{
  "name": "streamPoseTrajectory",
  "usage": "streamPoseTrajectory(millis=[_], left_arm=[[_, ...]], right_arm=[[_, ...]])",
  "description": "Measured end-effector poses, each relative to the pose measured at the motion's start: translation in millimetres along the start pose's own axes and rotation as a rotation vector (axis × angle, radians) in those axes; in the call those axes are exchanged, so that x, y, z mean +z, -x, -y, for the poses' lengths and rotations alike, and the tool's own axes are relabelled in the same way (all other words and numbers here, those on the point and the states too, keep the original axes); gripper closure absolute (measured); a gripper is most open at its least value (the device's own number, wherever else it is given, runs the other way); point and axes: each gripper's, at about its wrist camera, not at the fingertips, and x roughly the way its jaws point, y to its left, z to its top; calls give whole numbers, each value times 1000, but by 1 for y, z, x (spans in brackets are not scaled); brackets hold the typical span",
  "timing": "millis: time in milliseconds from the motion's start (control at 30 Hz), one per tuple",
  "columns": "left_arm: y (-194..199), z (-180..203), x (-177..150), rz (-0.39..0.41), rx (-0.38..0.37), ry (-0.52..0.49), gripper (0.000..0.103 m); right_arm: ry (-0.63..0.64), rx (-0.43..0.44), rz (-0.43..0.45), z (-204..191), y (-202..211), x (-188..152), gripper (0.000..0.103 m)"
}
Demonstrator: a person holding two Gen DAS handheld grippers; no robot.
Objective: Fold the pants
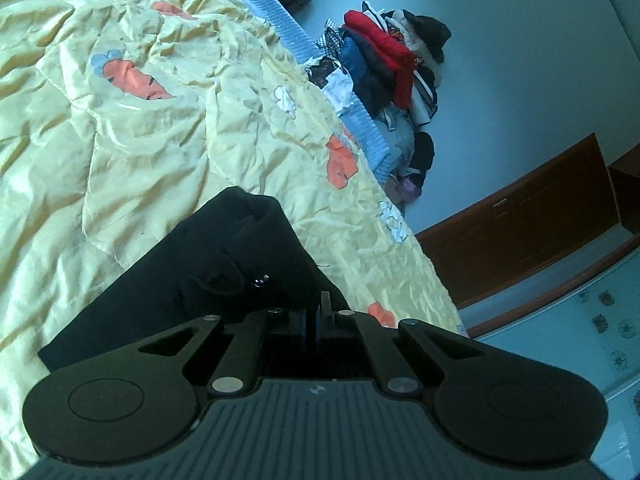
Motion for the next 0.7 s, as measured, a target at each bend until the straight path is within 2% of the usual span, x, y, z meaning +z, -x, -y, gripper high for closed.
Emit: streamPoseTrajectory(millis=[67, 133, 167, 300, 467, 633, 700], left_arm=[[5, 0, -1, 7, -3, -4, 101], [10, 0, -3, 11, -5, -13, 101], [12, 0, -3, 12, -3, -18, 101], [28, -8, -7, 25, 25, -67, 101], [45, -33, -22, -15, 75, -79, 101], [36, -55, -34, -59, 180, -85, 101], [37, -59, -37, -56, 189, -96, 101]], right_arm=[[-8, -13, -33, 5, -12, 1, 67], [-5, -35, -57, 8, -19, 0, 88], [-4, -42, -57, 9, -20, 1, 96], [32, -13, -31, -2, 5, 5, 96], [68, 92, -10, -30, 46, 10, 97], [71, 177, -25, -51, 48, 7, 97], [63, 182, -27, -55, 47, 7, 97]])
